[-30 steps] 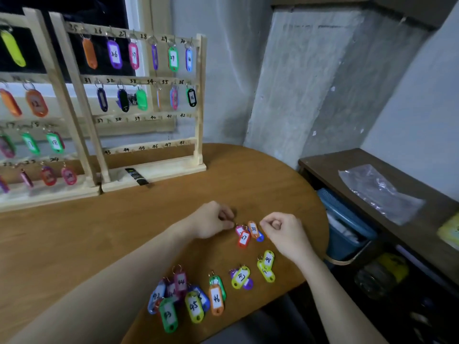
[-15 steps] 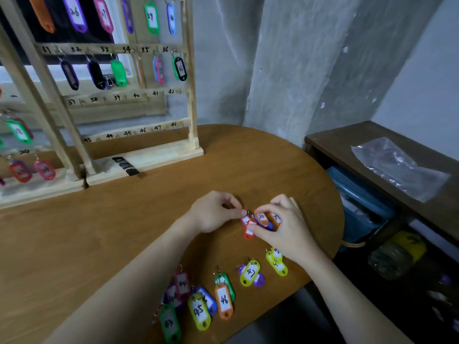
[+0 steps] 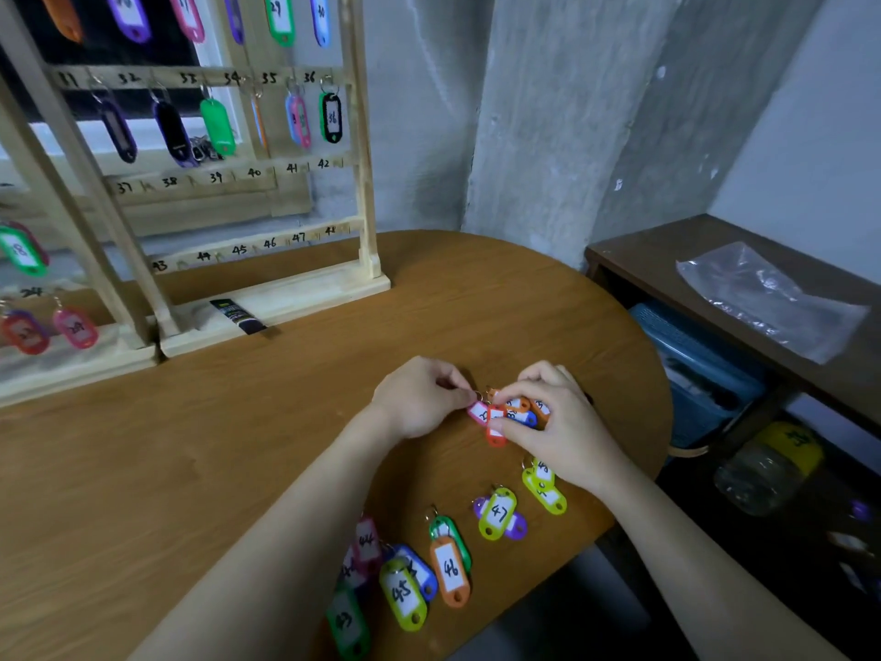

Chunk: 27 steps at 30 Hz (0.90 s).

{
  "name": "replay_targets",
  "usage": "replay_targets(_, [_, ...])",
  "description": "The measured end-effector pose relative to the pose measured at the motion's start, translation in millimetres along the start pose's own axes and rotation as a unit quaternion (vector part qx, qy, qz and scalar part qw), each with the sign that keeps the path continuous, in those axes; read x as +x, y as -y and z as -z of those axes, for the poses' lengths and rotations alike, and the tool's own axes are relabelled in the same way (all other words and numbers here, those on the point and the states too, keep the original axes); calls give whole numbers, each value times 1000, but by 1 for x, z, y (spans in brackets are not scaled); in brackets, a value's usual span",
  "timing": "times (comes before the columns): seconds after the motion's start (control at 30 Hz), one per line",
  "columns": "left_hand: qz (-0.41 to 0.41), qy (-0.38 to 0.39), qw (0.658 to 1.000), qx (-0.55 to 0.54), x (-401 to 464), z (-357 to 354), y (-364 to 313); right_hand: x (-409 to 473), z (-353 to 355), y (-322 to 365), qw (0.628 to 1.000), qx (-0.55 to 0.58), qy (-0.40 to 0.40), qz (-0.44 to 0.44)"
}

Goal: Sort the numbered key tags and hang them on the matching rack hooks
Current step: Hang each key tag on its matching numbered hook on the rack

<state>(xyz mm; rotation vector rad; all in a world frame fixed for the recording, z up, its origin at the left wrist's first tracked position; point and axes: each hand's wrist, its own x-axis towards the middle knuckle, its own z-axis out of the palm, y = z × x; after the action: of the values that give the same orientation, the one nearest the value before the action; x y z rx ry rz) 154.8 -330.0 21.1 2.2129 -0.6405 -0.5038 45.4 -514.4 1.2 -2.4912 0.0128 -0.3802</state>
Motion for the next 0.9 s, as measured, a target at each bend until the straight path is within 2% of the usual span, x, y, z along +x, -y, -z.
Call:
replay_targets(0.4, [-28, 30, 999, -36, -7, 7, 3, 2, -3, -4, 1000, 22, -6, 8])
replay_targets(0.7, [-23, 70, 997, 4, -18, 25, -6, 5, -1, 7, 994, -83, 7, 75])
replay_targets(0.8, [-23, 38, 999, 17, -26, 40, -1, 16, 3, 13, 996, -54, -10, 69])
replay_targets(0.9, [-36, -50, 998, -9, -45, 66, 11, 28, 6, 32, 998, 53, -11, 16])
